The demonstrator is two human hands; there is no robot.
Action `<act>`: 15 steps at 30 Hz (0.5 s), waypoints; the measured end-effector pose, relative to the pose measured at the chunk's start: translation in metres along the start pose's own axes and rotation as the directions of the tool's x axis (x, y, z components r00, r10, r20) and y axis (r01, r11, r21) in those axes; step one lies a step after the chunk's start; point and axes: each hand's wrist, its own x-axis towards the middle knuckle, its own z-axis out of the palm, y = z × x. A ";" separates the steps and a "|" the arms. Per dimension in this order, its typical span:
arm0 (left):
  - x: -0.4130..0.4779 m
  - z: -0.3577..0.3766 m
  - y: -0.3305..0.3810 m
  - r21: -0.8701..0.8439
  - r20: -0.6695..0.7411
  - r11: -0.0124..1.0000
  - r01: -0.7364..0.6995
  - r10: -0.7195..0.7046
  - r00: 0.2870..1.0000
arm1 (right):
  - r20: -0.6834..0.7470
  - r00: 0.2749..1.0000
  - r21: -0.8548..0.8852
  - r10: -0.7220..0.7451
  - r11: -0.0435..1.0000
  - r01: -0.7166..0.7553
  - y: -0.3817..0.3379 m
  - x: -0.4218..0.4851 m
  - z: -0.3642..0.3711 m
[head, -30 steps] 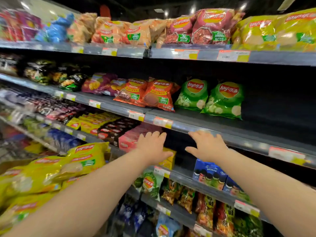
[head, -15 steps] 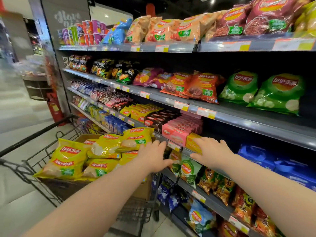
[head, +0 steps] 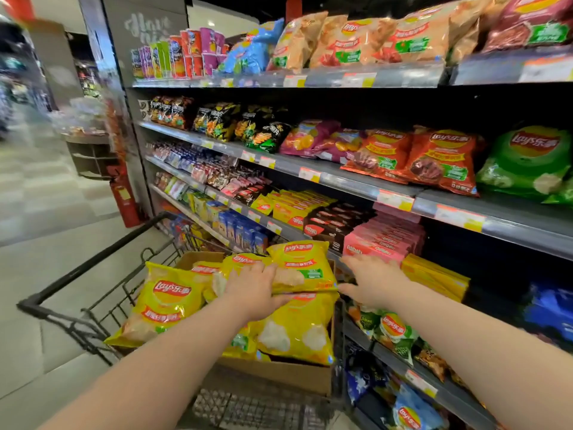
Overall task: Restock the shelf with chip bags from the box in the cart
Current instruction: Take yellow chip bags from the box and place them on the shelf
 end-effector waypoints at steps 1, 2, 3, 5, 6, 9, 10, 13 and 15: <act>0.008 0.002 -0.017 0.000 0.004 1.000 0.000 0.000 1.000 | 0.006 1.000 -0.004 0.005 1.000 -0.005 -0.009 0.012 0.000; 0.016 0.003 -0.033 0.002 0.003 1.000 0.001 -0.001 1.000 | 0.008 1.000 -0.003 0.011 1.000 -0.011 -0.017 0.025 0.000; 0.024 0.004 -0.049 0.008 0.001 1.000 0.002 -0.002 1.000 | 0.011 1.000 0.005 0.021 1.000 -0.021 -0.023 0.038 0.002; 0.038 0.008 -0.078 0.031 0.018 1.000 0.001 -0.002 1.000 | 0.024 0.999 0.040 0.045 0.998 -0.046 -0.036 0.063 0.007; 0.045 0.010 -0.091 0.041 0.034 0.999 0.001 -0.002 0.999 | 0.038 0.998 0.057 0.056 0.997 -0.059 -0.041 0.073 0.011; 0.069 0.022 -0.123 0.032 0.064 0.999 0.005 -0.007 0.998 | 0.090 0.992 0.063 0.092 0.993 -0.098 -0.054 0.097 0.021; 0.077 0.027 -0.131 0.009 0.075 1.000 0.011 -0.012 0.997 | 0.103 0.989 0.056 0.104 0.992 -0.110 -0.057 0.105 0.023; 0.100 0.040 -0.145 -0.062 0.129 0.998 0.031 -0.023 0.991 | 0.130 0.983 0.040 0.128 0.990 -0.134 -0.059 0.127 0.026; 0.114 0.049 -0.150 -0.092 0.159 0.995 0.049 -0.034 0.987 | 0.150 0.979 0.038 0.141 0.988 -0.148 -0.058 0.142 0.029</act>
